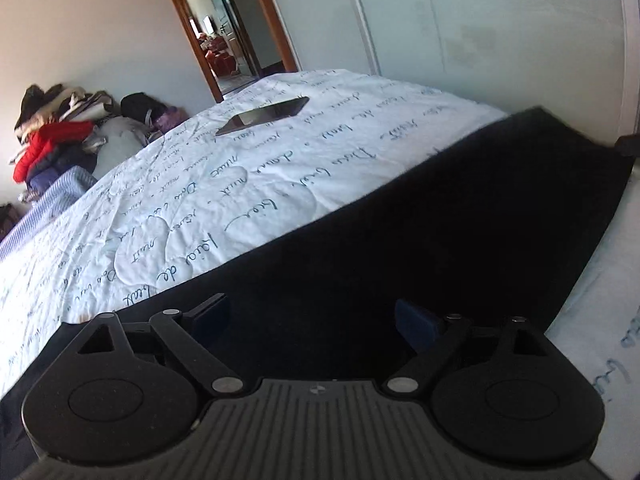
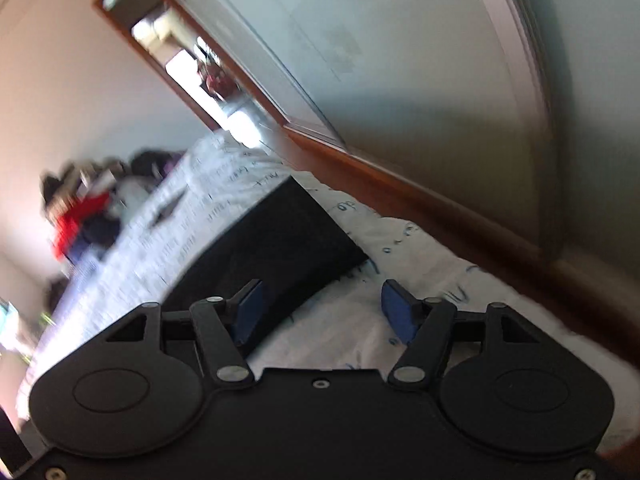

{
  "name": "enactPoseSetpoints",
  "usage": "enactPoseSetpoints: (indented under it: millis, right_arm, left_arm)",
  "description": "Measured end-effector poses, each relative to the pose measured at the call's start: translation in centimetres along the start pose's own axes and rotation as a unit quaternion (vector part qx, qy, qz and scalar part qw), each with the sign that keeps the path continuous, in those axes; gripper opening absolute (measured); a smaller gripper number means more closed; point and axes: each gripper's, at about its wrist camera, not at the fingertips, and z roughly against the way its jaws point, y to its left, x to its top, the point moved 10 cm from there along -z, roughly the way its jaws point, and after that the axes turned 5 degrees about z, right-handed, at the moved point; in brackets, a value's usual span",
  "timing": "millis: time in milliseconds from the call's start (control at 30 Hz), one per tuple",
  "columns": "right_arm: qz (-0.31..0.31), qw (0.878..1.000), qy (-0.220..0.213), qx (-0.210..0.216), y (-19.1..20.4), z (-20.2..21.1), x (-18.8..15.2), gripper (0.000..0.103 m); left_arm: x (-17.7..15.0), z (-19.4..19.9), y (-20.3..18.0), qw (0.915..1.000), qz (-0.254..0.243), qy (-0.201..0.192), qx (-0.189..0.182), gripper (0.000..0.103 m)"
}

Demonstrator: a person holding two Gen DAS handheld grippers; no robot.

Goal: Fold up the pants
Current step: 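Grasp the black pants leg end with the left gripper and lift it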

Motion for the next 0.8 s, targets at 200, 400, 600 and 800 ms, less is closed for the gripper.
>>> enactPoseSetpoints:
  millis: [200,400,600,800]
  right_arm:
    - [-0.099,0.994,-0.026,0.040,-0.2,-1.2,0.2,0.063]
    - [-0.137,0.989,-0.035,0.039,-0.8,-0.7,-0.5,0.018]
    - [0.067,0.996,-0.059,-0.001,5.0,0.0,0.2,0.013]
    - [0.311,0.948,-0.061,-0.014,13.2,0.1,-2.6,0.013]
  left_arm:
    - [0.4,1.3,2.3,0.9985,0.050,0.013,-0.019,0.092]
    - [0.7,0.8,1.8,0.9953,0.074,0.035,-0.052,0.092]
    - [2.2,0.4,1.1,0.9696,0.164,0.085,-0.161,0.092]
    - [5.1,0.1,0.0,0.8748,0.340,0.118,-0.324,0.093]
